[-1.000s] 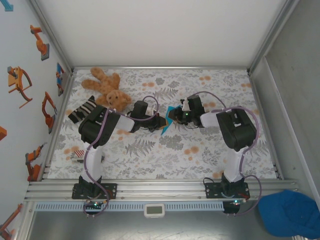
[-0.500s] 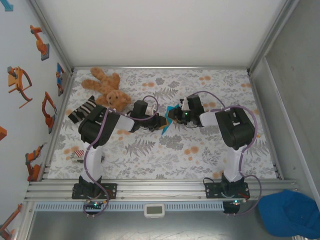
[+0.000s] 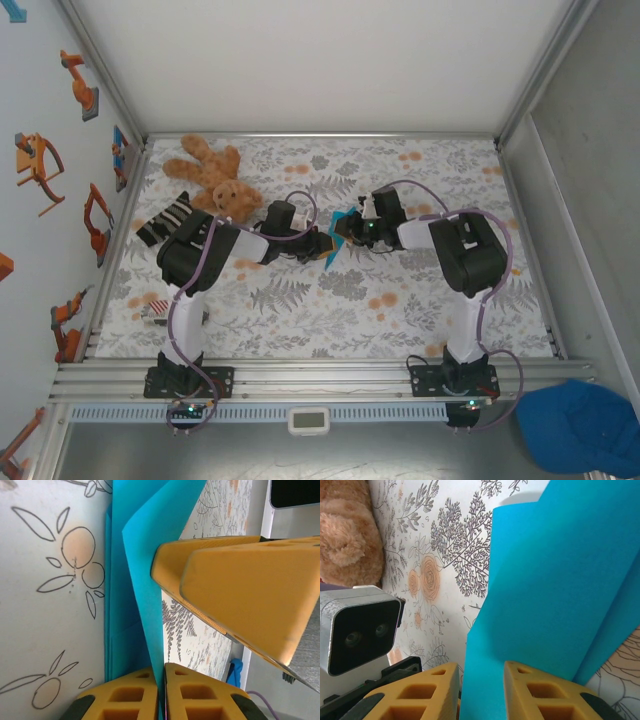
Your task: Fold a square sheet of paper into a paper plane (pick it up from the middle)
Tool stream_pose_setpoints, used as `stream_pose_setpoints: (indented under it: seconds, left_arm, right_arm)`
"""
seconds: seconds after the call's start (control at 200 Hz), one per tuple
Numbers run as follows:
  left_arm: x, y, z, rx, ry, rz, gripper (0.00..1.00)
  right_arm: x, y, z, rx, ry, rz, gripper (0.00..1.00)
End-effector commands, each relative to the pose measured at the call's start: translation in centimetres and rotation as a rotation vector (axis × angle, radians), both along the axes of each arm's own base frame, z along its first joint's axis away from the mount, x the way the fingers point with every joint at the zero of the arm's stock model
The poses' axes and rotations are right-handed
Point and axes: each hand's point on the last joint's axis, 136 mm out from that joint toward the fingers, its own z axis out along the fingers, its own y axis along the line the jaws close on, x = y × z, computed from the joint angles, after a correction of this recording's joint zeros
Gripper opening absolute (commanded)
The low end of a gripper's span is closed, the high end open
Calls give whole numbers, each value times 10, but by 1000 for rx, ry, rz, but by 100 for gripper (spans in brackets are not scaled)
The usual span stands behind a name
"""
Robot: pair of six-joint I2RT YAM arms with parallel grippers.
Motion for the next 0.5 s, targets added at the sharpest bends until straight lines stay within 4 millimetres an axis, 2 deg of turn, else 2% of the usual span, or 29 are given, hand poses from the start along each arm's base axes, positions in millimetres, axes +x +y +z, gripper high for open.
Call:
stream_pose_setpoints:
  seconds: [0.0,0.22,0.496]
  left_arm:
    - [-22,32,-63,184,159,37,12]
    - [-23,32,-57,180,150,34,14]
    - [-24,31,-39,161,121,28,16]
  right_arm:
    - [-1,-6,-18,-51,41,-2,29]
    - [-4,-14,-32,-111,87,-17,29]
    - [-7,-19,-45,-154,125,-35,29]
